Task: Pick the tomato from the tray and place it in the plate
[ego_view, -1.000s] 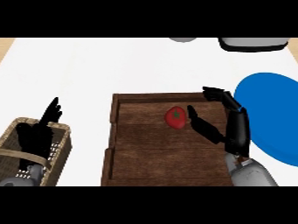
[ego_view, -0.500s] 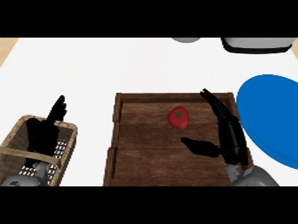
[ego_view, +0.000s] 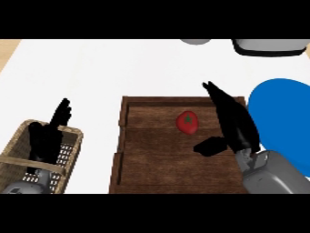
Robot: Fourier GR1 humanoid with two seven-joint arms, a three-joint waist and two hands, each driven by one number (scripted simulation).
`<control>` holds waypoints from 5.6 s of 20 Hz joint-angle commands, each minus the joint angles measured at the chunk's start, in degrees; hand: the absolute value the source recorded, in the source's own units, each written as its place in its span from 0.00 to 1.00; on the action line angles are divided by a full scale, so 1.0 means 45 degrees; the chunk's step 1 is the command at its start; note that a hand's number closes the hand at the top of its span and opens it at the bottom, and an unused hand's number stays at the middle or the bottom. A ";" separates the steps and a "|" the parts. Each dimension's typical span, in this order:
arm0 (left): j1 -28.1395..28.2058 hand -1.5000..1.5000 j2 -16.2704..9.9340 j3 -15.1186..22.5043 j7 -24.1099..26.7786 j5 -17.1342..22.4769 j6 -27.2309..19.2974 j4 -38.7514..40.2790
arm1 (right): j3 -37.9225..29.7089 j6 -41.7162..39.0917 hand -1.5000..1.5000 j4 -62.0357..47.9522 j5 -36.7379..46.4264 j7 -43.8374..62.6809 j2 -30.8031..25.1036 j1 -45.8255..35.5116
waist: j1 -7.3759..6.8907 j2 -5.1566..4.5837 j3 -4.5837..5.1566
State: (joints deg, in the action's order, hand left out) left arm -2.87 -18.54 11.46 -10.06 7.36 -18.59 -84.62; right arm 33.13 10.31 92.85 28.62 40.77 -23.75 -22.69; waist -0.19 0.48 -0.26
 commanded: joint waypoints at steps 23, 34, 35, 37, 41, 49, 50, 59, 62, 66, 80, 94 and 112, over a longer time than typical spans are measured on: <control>0.0897 0.50 0.0896 -0.0326 0.0195 -0.0582 0.0619 -0.0028 | -0.1714 -0.4728 0.00 -0.2302 -0.0058 0.1061 0.2010 -0.0767 | -0.0009 -0.0113 0.0058; -0.0337 0.50 0.0679 -0.0591 -0.1078 -0.0468 0.0425 0.0090 | -0.1621 -0.4506 0.00 -0.3000 0.0845 0.0825 0.3201 -0.0586 | 0.0096 -0.0120 0.0059; 0.0272 0.50 0.0642 -0.0488 -0.0609 -0.0420 0.0624 -0.0124 | -0.1629 -0.4434 1.00 -0.3365 0.0995 0.0731 0.3488 -0.0773 | 0.0027 -0.0118 0.0059; 0.0628 0.50 0.1023 0.0137 -0.0600 -0.0913 0.0062 -0.0498 | -0.1011 -0.4183 1.00 -0.3644 0.1608 -0.0038 0.3473 -0.0747 | 0.0003 -0.0117 0.0057; 0.1103 0.50 0.0923 0.0119 -0.0504 -0.0936 0.0014 -0.0885 | -0.1703 -0.4919 1.00 -0.3121 0.1696 0.0060 0.2765 -0.1047 | 0.0030 -0.0088 0.0058; 0.0872 0.50 0.0570 -0.0231 -0.0665 -0.0518 0.0323 -0.0676 | -0.1659 -0.2750 1.00 -0.3010 0.4131 0.0182 0.2511 -0.1050 | 0.0130 -0.0079 0.0061; -0.0041 0.50 0.0706 -0.0370 -0.0804 -0.0472 0.0340 -0.0071 | -0.1760 -0.2975 1.00 -0.2397 0.3817 -0.0578 0.2017 -0.0614 | 0.0251 -0.0095 0.0061; 0.0801 0.50 0.0569 -0.0367 -0.0294 -0.0426 0.0251 -0.0342 | -0.2467 -0.1517 1.00 0.0119 0.3477 -0.4997 -0.0619 0.2202 | 0.0243 -0.0082 0.0060; 0.0855 0.50 0.0566 -0.0280 -0.0520 -0.0311 0.0277 -0.0480 | -0.3171 -0.0946 1.00 0.1916 0.3226 -0.4711 -0.0586 0.2554 | 0.0363 -0.0054 0.0063; 0.0707 0.50 0.0792 -0.0103 -0.0460 -0.0511 -0.0047 -0.0215 | -0.4736 -0.0014 1.00 0.3239 0.3587 -0.4272 -0.1259 0.3036 | 0.0514 -0.0062 0.0064; 0.0412 0.50 0.0827 0.0144 -0.0676 -0.0841 0.0019 -0.0510 | -0.8628 -0.0796 1.00 -0.0018 0.1775 -0.5041 -0.1893 0.2490 | 0.0004 -0.0143 0.0051; 0.0102 0.50 0.0573 -0.0462 -0.0242 -0.0344 0.0673 0.0412 | -0.9007 -0.2474 1.00 -0.6666 0.1228 -0.8235 -0.2493 0.0754 | -0.0123 -0.0195 0.0051; 0.0428 0.50 0.0737 -0.0292 -0.0766 -0.0577 0.0097 -0.0366 | -1.2320 -0.5353 0.00 -0.8887 -0.3922 -1.3344 -0.1777 -0.0203 | 0.0391 -0.0067 0.0041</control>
State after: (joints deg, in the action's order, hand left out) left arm -0.71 -17.82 9.01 -12.77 4.76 -17.56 -89.06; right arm -16.11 -11.59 52.46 19.62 -15.69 -34.06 -23.23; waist 0.34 0.70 -0.93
